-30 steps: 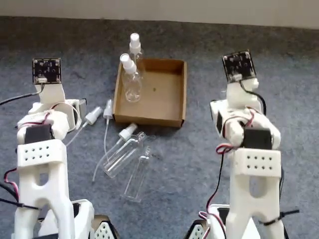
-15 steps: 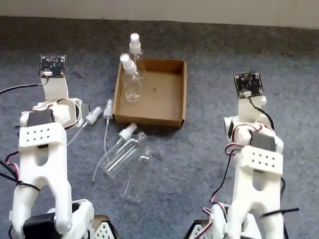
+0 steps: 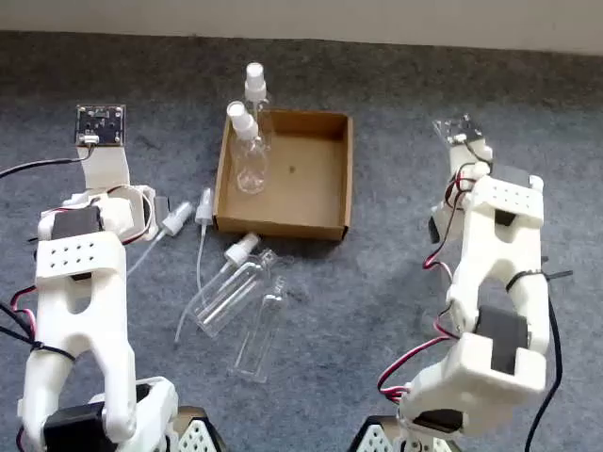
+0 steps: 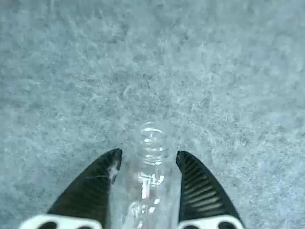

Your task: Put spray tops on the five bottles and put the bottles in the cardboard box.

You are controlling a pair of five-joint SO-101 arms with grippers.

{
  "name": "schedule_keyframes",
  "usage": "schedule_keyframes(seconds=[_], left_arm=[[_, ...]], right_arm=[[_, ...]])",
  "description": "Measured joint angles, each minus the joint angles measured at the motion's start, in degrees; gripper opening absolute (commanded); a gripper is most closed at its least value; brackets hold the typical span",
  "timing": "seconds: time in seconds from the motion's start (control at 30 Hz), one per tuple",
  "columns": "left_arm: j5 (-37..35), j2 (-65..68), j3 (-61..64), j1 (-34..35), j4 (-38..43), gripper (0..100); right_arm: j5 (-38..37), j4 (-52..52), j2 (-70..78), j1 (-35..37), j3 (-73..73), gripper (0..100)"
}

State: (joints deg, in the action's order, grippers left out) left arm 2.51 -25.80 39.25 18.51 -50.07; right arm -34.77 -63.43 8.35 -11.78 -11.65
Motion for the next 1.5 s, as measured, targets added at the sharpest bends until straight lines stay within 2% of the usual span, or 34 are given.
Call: schedule_keyframes(seconds=[0.17,0.43,0.63,0.7,1.1,1.3,1.5], left_arm=[[0.0,0.0,0.0,0.0,0.0,23],[0.0,0.0,0.0,0.0,0.0,23],[0.0,0.0,0.0,0.0,0.0,23],[0.0,0.0,0.0,0.0,0.0,23],[0.0,0.0,0.0,0.0,0.0,23],[0.0,0.0,0.0,0.0,0.0,23],[0.0,0.0,0.0,0.0,0.0,23]], right_arm=[[0.0,-0.09,3.43,-0.09,0.18,13.5],[0.0,-0.44,3.78,-1.93,0.62,14.7],[0.0,-0.44,3.78,-2.64,0.62,28.3],[0.0,-0.44,3.78,-2.64,0.62,29.6],[0.0,-5.45,3.78,-2.81,0.62,29.4],[0.0,-5.54,3.78,-2.9,0.62,14.6],[0.0,-5.63,3.78,-2.9,0.62,7.0]])
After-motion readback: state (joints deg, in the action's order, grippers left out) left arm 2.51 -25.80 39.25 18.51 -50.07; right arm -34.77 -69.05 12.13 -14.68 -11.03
